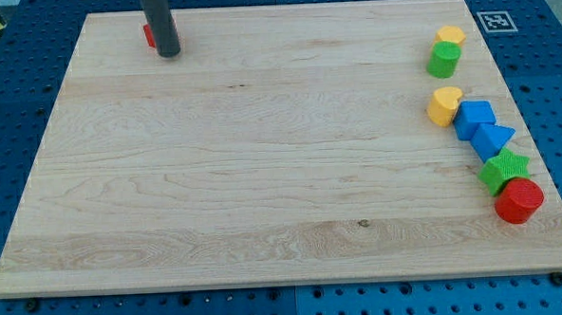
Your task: Push the red circle slightly
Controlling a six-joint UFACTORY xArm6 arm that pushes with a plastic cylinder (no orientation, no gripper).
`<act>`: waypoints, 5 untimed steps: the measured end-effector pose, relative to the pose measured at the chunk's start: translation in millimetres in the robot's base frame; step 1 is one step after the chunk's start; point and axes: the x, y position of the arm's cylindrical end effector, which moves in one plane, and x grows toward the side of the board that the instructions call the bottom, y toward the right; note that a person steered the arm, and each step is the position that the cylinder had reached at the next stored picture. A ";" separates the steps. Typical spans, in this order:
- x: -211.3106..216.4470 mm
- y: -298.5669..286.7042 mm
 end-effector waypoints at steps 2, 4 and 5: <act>1.6 3.9; 9.8 5.4; 59.9 18.6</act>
